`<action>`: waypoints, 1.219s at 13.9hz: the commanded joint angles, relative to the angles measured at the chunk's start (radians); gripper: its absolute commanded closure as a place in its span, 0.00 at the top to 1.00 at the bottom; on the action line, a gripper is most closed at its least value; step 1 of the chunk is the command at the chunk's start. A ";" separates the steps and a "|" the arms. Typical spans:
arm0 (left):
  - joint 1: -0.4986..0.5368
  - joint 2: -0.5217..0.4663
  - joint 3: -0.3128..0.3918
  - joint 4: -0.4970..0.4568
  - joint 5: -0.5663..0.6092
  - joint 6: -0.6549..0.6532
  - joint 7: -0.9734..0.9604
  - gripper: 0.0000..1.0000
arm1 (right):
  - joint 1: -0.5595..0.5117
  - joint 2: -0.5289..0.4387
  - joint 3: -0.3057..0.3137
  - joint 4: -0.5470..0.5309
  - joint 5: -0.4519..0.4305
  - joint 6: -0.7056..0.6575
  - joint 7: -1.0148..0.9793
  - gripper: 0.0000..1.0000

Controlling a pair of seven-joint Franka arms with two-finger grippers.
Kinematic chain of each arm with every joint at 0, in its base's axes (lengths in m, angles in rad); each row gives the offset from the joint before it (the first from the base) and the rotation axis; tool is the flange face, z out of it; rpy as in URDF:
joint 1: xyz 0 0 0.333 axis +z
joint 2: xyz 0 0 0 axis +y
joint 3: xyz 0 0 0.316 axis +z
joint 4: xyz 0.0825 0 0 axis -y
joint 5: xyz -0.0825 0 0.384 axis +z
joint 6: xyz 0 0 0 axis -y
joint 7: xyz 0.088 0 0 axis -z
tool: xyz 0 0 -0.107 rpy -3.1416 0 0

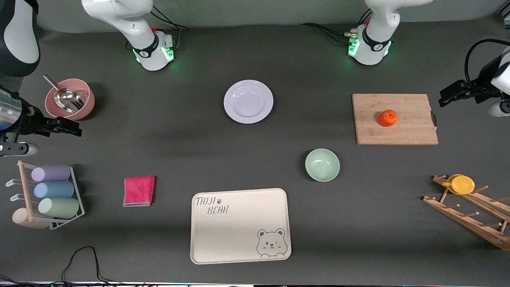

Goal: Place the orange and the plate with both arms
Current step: 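Reach the left gripper to the orange while the right gripper reaches the plate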

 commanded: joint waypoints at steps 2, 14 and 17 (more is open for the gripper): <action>-0.012 0.007 0.008 0.004 0.014 0.020 -0.004 1.00 | 0.004 -0.013 -0.003 -0.005 -0.001 -0.008 0.010 1.00; -0.010 -0.002 0.023 -0.296 0.015 0.250 -0.001 1.00 | 0.091 -0.309 0.009 -0.294 0.072 0.018 0.144 1.00; -0.010 -0.016 0.023 -0.400 0.015 0.316 -0.001 1.00 | 0.172 -0.384 0.009 -0.387 0.072 0.059 0.247 1.00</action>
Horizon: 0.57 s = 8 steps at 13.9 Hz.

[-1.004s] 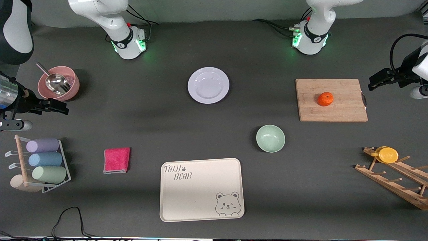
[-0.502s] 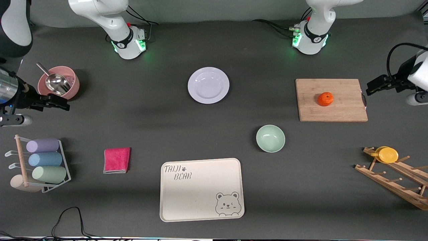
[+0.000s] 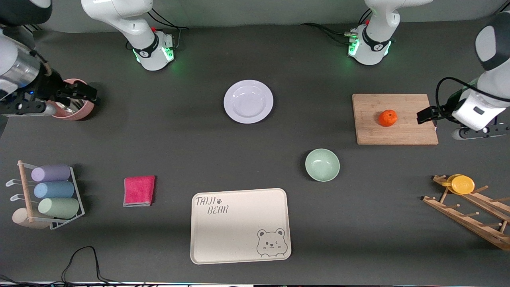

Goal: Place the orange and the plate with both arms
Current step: 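Reach the left gripper to the orange while the right gripper reaches the plate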

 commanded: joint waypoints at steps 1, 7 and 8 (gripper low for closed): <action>-0.011 -0.050 0.008 -0.142 0.013 0.094 -0.001 1.00 | 0.084 -0.107 -0.003 -0.135 0.010 0.068 0.128 1.00; -0.009 -0.087 0.008 -0.433 0.012 0.380 -0.001 1.00 | 0.229 -0.217 0.005 -0.304 0.004 0.155 0.277 1.00; -0.009 -0.087 0.014 -0.467 0.012 0.410 -0.001 1.00 | 0.230 -0.257 0.005 -0.351 0.004 0.171 0.277 1.00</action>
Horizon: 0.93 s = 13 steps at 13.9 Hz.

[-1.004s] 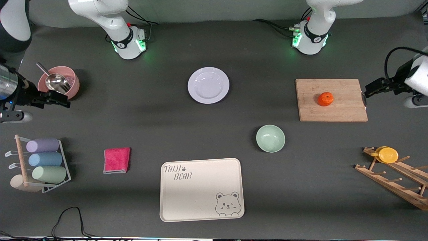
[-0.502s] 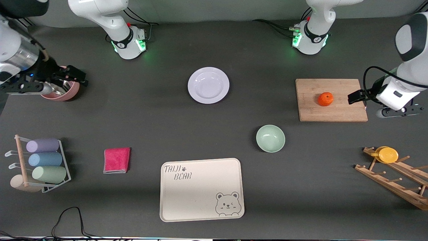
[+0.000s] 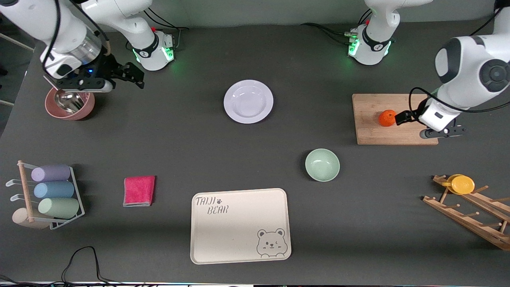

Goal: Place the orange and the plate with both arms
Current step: 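Reach the left gripper to the orange while the right gripper reaches the plate, then grasp the orange with the left gripper while the right gripper approaches the plate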

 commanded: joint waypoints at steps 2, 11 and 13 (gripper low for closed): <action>-0.008 -0.043 0.022 -0.156 0.010 0.135 -0.001 1.00 | 0.017 -0.163 0.012 -0.183 0.001 0.059 0.027 1.00; -0.005 0.049 0.027 -0.276 0.011 0.314 0.002 1.00 | 0.063 -0.121 -0.008 -0.234 0.104 0.092 -0.072 1.00; -0.008 0.088 0.027 -0.276 0.014 0.345 0.003 1.00 | 0.063 -0.099 -0.074 -0.272 0.208 0.141 -0.193 1.00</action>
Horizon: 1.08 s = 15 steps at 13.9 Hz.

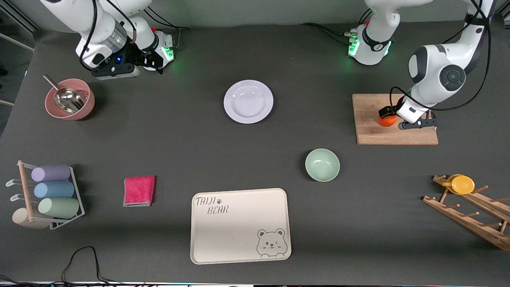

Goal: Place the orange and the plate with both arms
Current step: 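Grasp the orange with the left gripper while the right gripper approaches the plate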

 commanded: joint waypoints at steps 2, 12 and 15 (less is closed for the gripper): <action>-0.008 0.069 0.008 -0.004 0.031 0.062 0.003 1.00 | 0.010 0.030 -0.093 -0.094 0.179 0.131 -0.180 1.00; -0.006 0.097 0.010 0.001 0.035 0.094 0.003 0.50 | 0.007 0.327 -0.141 -0.350 1.035 0.394 -1.103 1.00; -0.006 0.076 0.010 0.016 0.035 0.068 0.001 0.28 | 0.007 0.482 -0.196 -0.356 1.210 0.325 -1.387 1.00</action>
